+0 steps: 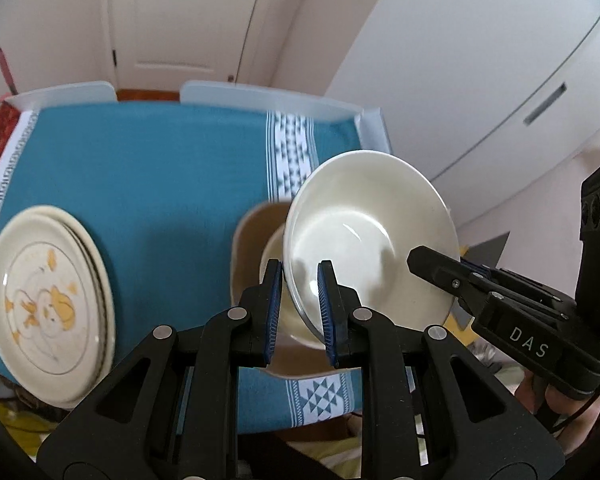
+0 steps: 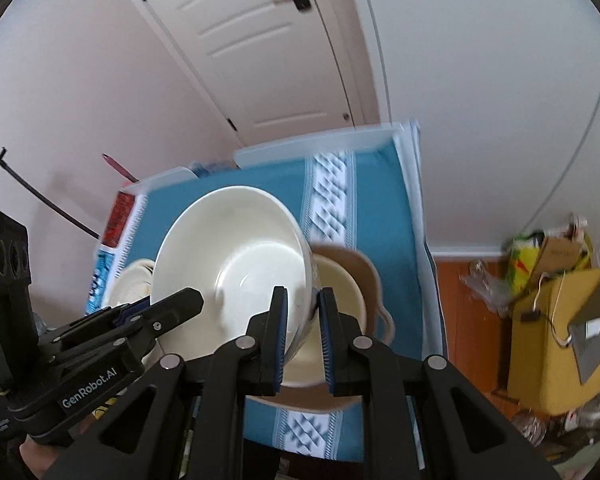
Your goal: Organize plates and bowls
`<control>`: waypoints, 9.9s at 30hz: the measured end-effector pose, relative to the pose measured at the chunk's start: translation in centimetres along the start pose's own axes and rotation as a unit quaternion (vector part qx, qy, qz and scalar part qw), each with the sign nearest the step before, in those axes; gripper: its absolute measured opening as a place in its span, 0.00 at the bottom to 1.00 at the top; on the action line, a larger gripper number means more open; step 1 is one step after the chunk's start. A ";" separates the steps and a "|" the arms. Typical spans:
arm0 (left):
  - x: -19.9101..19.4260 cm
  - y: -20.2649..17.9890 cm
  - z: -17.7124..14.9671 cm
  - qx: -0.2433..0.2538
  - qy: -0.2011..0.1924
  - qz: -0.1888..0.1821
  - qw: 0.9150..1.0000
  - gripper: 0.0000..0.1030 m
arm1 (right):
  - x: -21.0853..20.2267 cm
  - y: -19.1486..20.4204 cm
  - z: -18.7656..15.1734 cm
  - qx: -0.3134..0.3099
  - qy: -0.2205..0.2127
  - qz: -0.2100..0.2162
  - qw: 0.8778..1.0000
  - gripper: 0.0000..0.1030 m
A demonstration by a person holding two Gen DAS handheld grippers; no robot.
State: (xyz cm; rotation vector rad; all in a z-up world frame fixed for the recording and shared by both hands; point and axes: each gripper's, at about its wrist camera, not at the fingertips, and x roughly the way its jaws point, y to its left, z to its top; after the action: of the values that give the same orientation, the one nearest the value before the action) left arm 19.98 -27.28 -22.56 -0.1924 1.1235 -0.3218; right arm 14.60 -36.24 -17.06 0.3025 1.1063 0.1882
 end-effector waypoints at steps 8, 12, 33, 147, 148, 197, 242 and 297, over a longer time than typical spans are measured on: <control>3.4 1.0 0.0 0.014 0.031 0.023 0.999 0.15 | 2.5 -2.0 -1.7 0.009 0.023 -0.011 1.000 0.14; 4.4 0.8 -0.3 0.018 0.042 0.031 0.999 0.15 | 3.3 -2.4 -2.1 0.004 0.029 -0.016 0.999 0.14; 5.6 -1.3 0.1 0.103 0.039 0.120 0.987 0.16 | 4.0 -2.0 -2.4 -0.024 0.034 -0.045 0.998 0.14; -11.9 14.8 -0.5 0.129 0.036 0.093 0.987 0.11 | 4.6 16.0 -2.1 -0.183 0.045 -0.008 0.982 0.12; -12.2 16.0 -0.8 0.130 0.039 0.091 0.987 0.11 | 5.0 16.6 -2.3 -0.181 0.046 -0.008 0.982 0.12; -8.8 26.1 -4.7 0.146 0.088 0.134 0.976 0.23 | 14.3 23.1 -8.7 -0.072 0.091 -0.035 0.993 0.13; -38.5 14.7 -10.4 0.119 -0.333 0.120 0.928 1.00 | -15.8 25.9 -13.2 -0.093 -0.228 -0.091 0.965 0.94; -40.5 13.0 -11.5 0.133 -0.390 0.118 0.904 1.00 | -20.5 26.8 -14.1 -0.062 -0.336 -0.138 0.930 0.99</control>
State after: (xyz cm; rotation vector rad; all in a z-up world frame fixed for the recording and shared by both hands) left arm -4.32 -0.87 3.00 0.0645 0.2924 -0.1485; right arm -7.05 -14.96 3.34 0.0788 0.4415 -0.0968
